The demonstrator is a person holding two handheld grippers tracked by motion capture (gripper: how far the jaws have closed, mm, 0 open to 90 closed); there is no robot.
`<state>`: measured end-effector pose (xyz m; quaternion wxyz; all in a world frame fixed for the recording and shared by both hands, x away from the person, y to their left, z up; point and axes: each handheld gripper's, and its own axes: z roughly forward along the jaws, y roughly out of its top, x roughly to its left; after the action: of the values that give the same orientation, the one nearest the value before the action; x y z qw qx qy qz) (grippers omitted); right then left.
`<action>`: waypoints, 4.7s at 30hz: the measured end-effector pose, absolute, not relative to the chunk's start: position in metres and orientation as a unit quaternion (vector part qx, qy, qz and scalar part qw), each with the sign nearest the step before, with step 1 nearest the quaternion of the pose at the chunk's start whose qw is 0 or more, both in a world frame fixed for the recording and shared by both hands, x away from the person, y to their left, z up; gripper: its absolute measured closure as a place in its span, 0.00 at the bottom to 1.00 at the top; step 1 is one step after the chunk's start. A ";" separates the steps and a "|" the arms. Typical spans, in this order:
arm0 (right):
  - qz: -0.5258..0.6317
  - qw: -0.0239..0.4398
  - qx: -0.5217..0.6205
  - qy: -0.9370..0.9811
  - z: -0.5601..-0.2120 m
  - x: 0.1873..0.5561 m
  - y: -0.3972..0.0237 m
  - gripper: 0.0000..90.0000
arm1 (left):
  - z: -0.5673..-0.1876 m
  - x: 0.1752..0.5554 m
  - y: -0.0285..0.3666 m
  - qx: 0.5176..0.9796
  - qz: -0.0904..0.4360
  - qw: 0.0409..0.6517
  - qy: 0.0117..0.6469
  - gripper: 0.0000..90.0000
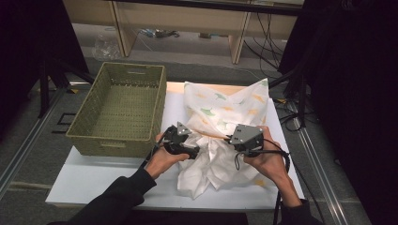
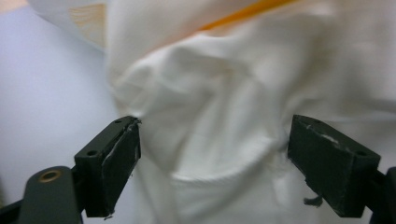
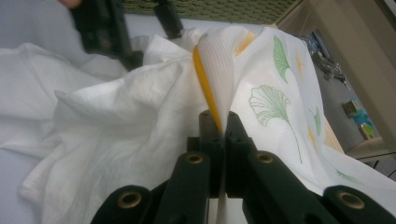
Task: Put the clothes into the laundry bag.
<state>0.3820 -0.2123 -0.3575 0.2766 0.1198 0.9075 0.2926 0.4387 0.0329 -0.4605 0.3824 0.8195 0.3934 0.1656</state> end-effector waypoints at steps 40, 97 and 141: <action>0.282 0.277 0.115 0.911 -0.356 0.381 -0.214 1.00 | -0.445 0.393 0.010 0.856 0.010 0.418 0.306 0.17; 0.275 0.258 0.097 0.921 -0.360 0.380 -0.215 1.00 | -0.446 0.441 -0.038 0.788 0.045 0.519 0.328 0.95; 0.275 0.225 0.115 0.928 -0.370 0.381 -0.225 1.00 | -0.461 0.462 -0.048 0.782 0.062 0.514 0.347 0.95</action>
<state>0.3806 -0.2250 -0.3700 0.2245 0.1154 0.9277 0.2750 0.4622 -0.0484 -0.4612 0.5140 0.7821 0.3469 0.0617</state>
